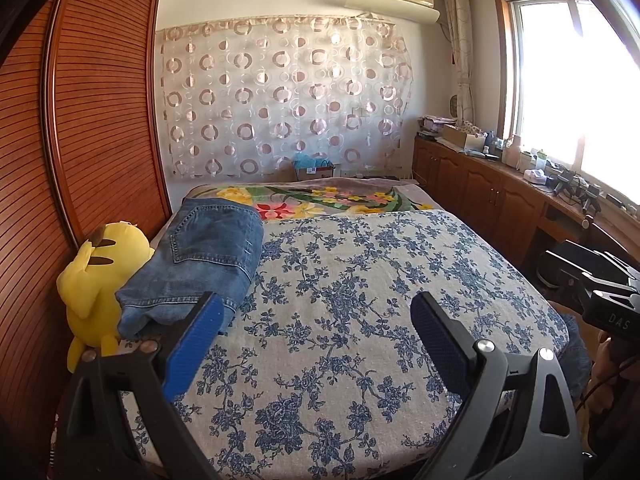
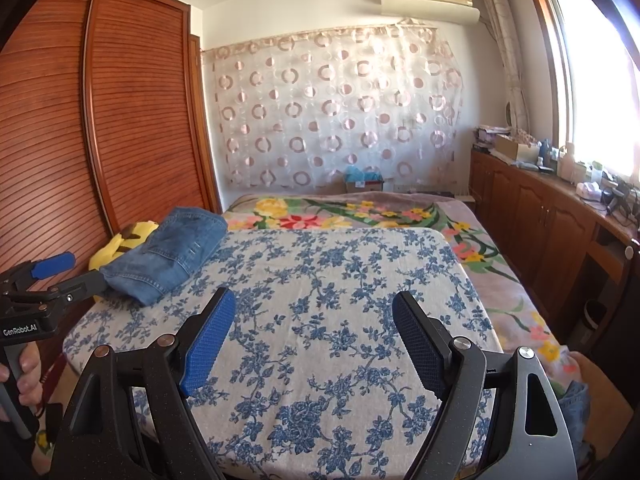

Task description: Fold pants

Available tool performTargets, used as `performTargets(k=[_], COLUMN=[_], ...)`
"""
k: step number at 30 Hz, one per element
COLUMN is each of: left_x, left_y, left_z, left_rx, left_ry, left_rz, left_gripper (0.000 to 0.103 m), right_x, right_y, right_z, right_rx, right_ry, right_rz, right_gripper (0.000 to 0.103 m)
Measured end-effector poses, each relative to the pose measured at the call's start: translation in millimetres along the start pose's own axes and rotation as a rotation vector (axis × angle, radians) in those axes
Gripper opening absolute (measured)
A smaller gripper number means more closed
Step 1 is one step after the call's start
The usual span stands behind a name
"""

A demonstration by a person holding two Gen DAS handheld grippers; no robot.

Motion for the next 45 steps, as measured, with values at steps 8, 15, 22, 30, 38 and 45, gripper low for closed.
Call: performTargets(k=[8,15,22,30,38,45], left_x=[-1.0,-1.2,-1.9,-2.2,-1.8,-1.7], left_y=[-1.6,-3.9,-4.8,-5.5,-4.9,-4.5], left_z=[2.0,3.7,4.7,5.9,5.6,5.5], left_rx=[-0.004,-0.008,-0.009,-0.011,-0.010,-0.010], left_ry=[0.001,0.001,0.004,0.006,0.006,0.006], left_rz=[0.000,0.000,0.000,0.002,0.001,0.001], left_gripper=[0.095,0.095,0.095,0.095,0.095,0.095], right_x=[0.5,1.9,2.4,1.9,1.7,1.5], right_y=[0.1,-0.6,-0.5,-0.1,0.1,0.3], right_z=[0.1,0.3,0.1,0.1,0.0,-0.1], right_rx=[0.000,-0.002,-0.001,-0.001,-0.002,-0.001], right_ry=[0.000,-0.001,-0.002,-0.002,-0.002,-0.002], right_rz=[0.000,0.001,0.000,0.000,0.000,0.000], right_gripper=[0.083,0.083,0.083,0.083,0.083,0.083])
Point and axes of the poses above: each gripper's, at about its wrist camera, not at the fingertips, and z roughly against the way its jaws point, x to its left, y to its underside, the point moved 3 cm from there along -z, roughly the way its jaws point, and after that the axes turned 3 degrees about x, right-handed, at the moved point
